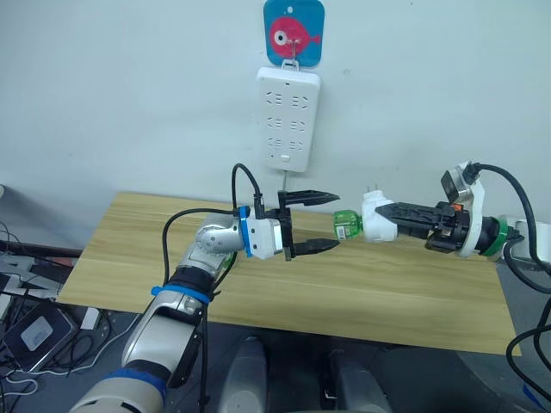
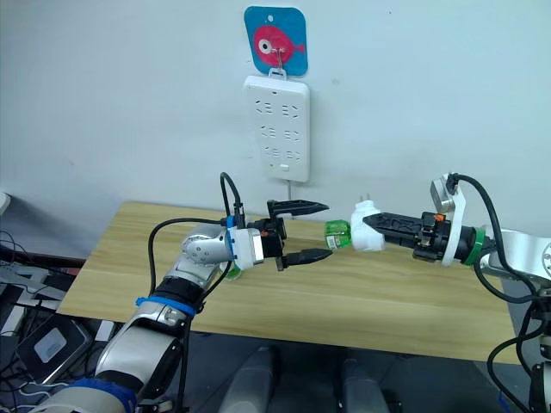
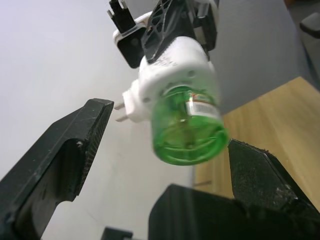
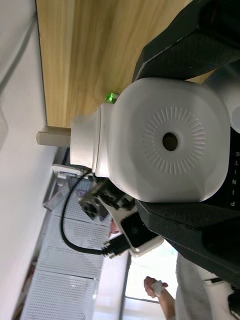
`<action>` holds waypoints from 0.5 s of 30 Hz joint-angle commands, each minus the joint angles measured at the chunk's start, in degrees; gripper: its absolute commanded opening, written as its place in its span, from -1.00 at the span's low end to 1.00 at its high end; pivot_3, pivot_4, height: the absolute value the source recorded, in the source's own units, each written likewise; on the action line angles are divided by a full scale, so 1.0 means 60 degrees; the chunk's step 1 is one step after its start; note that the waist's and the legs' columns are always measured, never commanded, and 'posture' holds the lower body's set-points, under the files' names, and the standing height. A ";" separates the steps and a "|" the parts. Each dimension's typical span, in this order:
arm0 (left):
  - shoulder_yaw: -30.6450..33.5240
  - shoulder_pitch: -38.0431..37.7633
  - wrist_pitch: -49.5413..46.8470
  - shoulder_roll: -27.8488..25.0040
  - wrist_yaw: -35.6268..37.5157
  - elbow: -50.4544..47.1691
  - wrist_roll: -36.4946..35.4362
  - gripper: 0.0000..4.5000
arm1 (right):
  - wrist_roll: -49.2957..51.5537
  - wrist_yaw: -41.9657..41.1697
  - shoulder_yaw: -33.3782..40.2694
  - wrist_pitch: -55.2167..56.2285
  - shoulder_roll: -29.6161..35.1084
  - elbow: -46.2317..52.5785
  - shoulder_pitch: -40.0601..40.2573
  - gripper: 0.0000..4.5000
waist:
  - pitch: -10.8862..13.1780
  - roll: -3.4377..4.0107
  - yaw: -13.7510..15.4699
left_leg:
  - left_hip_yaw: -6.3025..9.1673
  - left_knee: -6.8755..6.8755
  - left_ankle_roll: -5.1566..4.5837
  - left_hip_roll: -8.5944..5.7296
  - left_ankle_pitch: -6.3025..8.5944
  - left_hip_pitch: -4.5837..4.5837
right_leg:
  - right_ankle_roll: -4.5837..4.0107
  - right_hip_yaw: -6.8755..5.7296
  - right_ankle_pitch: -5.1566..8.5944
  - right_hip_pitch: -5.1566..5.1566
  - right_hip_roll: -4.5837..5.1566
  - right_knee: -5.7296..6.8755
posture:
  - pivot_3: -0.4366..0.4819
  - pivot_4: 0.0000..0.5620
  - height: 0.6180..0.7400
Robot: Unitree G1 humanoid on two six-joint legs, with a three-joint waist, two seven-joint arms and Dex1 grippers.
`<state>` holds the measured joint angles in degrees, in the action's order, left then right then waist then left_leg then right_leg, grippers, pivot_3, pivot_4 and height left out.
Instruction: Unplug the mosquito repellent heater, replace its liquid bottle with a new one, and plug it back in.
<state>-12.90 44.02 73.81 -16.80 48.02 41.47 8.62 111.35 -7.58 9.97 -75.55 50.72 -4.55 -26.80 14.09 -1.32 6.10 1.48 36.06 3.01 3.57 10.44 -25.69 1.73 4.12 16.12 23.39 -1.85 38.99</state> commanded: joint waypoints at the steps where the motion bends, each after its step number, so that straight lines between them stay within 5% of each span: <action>1: -0.0203 0.0300 0.0876 0.0046 -0.0710 0.0380 0.0283 0.99 | 0.0276 -0.0206 0.0312 -0.0001 0.0040 0.0394 -0.0034 0.33 | 0.0000 0.0000 -0.0007 | -0.0001 0.0000 0.0000 0.0000 0.0000 0.0000 | 0.0001 0.0002 -0.0001 0.0000 0.0000 0.0001 | 0.36 -0.19 1.00; 5: -0.0422 0.0483 0.1284 -0.0030 -0.1255 0.0701 0.0611 0.99 | 0.0276 -0.0215 0.0325 0.0045 -0.0006 0.0540 0.0046 0.33 | 0.0000 0.0000 -0.0010 | 0.0004 0.0002 0.0000 0.0001 -0.0001 0.0000 | 0.0001 -0.0004 -0.0001 0.0000 0.0000 0.0007 | 0.35 -0.20 1.00; 13: -0.0822 0.0635 0.1363 -0.0099 -0.2102 0.1175 0.1232 0.06 | 0.0276 -0.0393 0.0217 0.0073 -0.0141 0.0841 0.0100 0.33 | -0.0001 0.0001 -0.0014 | 0.0003 0.0003 -0.0001 0.0001 -0.0001 0.0002 | 0.0003 -0.0004 -0.0004 0.0000 0.0000 0.0011 | 0.36 -0.21 1.00; 15: -0.0892 0.0649 0.1344 -0.0077 -0.2302 0.1151 0.1207 0.05 | 0.0276 -0.0429 0.0212 0.0058 -0.0164 0.0847 0.0078 0.33 | -0.0001 0.0002 -0.0014 | 0.0003 0.0004 0.0000 0.0000 -0.0001 0.0001 | 0.0004 -0.0004 -0.0004 0.0000 0.0000 0.0012 | 0.36 -0.21 1.00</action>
<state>-17.68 46.90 81.73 -17.75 35.62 48.87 15.91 111.32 -8.24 9.98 -75.07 50.01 -1.71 -25.85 14.08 -1.31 6.02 1.49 36.08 3.01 3.57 10.43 -25.68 1.75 4.10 16.09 23.38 -1.86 39.06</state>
